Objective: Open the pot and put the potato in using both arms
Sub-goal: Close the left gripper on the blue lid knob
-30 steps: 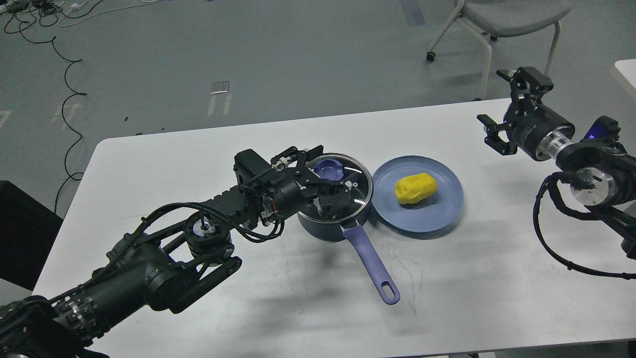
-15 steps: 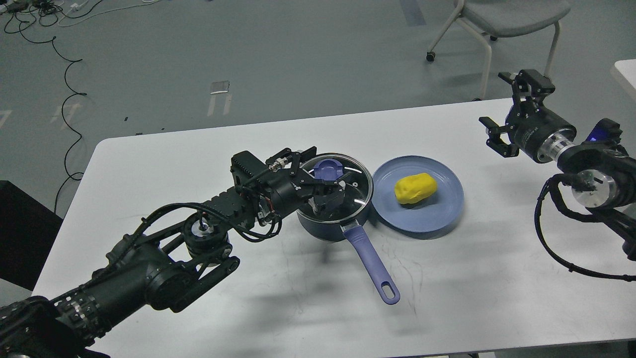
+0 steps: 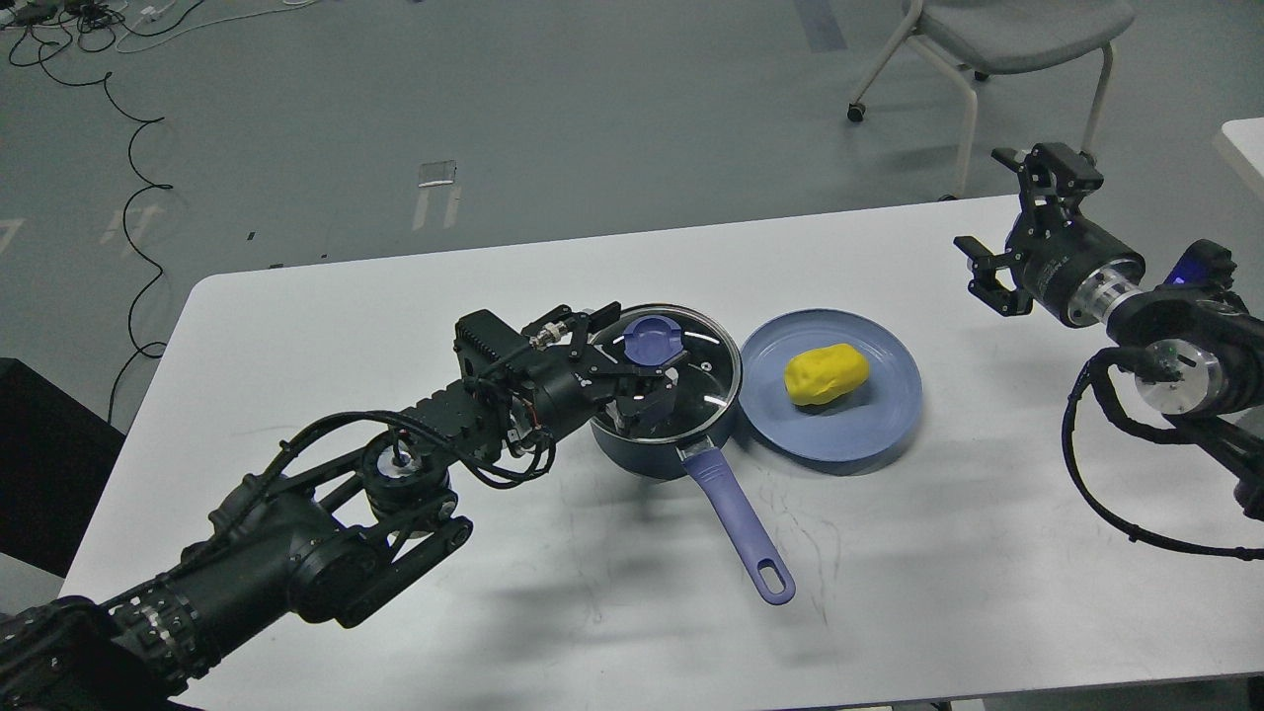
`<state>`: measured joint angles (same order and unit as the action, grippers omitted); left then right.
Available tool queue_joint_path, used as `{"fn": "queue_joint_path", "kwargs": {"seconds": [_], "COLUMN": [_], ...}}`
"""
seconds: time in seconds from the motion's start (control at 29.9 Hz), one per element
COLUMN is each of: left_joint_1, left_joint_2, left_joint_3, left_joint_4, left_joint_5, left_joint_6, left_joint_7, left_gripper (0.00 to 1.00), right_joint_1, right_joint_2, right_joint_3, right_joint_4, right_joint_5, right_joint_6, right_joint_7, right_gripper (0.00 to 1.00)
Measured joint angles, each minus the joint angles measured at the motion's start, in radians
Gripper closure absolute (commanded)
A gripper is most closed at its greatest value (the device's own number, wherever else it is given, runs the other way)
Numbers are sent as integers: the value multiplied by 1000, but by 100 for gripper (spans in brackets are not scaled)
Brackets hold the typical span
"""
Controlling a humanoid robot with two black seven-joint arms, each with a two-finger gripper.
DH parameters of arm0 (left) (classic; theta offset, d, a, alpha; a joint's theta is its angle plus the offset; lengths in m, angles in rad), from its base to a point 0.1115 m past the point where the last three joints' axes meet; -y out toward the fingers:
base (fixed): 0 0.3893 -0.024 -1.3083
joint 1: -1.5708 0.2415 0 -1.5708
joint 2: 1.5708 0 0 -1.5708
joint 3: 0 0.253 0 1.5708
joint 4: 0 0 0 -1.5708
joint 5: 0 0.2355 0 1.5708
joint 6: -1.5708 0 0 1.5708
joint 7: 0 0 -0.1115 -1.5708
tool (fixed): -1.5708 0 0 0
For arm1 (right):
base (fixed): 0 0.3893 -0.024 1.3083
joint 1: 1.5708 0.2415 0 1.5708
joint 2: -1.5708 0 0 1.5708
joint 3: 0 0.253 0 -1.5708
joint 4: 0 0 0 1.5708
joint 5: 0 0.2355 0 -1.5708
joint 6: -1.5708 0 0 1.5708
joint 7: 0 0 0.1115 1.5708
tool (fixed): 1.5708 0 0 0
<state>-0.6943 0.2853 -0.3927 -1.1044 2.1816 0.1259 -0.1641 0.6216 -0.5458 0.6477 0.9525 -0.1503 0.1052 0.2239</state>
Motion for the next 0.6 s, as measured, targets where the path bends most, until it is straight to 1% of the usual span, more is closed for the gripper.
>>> {"fn": "queue_joint_path", "kwargs": {"seconds": [0.07, 0.13, 0.53, 0.57, 0.6], "left_joint_1": [0, 0, 11, 12, 12], "left_joint_2": [-1, -1, 5, 5, 5], "left_joint_3": [0, 0, 13, 13, 13], "left_joint_4": [0, 0, 0, 0, 0], "left_joint_5": [0, 0, 0, 0, 0], "left_joint_6": [0, 0, 0, 0, 0], "left_joint_7": [0, 0, -3, -3, -3], "left_gripper": [15, 17, 18, 19, 27], "right_joint_1": [-3, -4, -6, -6, -6], "right_joint_2": [1, 1, 2, 2, 2], "right_joint_3": [0, -1, -7, -8, -8], "right_joint_4": [-1, -1, -10, -11, -14], "right_joint_5": [0, 0, 0, 0, 0], "right_joint_6": [0, 0, 1, 1, 1], "right_joint_7": [0, 0, 0, 0, 0], "right_gripper": [0, 0, 0, 0, 0]}}
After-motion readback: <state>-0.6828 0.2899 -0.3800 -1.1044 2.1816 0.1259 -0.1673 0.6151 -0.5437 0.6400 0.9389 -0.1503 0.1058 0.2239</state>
